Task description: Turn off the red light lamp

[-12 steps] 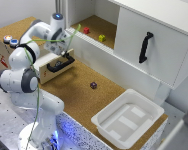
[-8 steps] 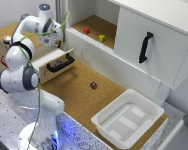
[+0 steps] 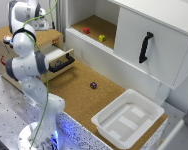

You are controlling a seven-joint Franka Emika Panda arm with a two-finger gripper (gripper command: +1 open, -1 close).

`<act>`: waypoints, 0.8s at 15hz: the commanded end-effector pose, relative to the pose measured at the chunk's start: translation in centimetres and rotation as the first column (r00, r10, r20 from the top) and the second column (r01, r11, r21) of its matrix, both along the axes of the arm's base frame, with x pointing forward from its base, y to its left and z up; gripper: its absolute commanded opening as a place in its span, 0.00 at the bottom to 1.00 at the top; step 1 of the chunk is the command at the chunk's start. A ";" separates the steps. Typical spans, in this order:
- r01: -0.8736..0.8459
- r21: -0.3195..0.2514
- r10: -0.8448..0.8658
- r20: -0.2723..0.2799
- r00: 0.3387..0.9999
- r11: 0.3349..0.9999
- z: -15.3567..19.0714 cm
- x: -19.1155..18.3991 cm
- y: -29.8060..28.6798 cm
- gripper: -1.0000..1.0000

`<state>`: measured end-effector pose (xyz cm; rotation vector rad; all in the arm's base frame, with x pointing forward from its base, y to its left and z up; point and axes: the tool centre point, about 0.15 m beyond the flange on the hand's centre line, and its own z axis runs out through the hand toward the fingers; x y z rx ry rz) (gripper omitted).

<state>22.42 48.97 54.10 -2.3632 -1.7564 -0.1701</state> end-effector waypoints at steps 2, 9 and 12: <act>-0.062 -0.341 0.102 0.102 0.990 0.938 1.2 -2.9 9.2 1.00; -0.080 -0.215 0.087 0.020 0.996 0.973 -0.8 -4.9 11.3 0.00; -0.106 -0.199 0.111 0.010 0.994 0.974 -1.1 -5.2 11.5 0.00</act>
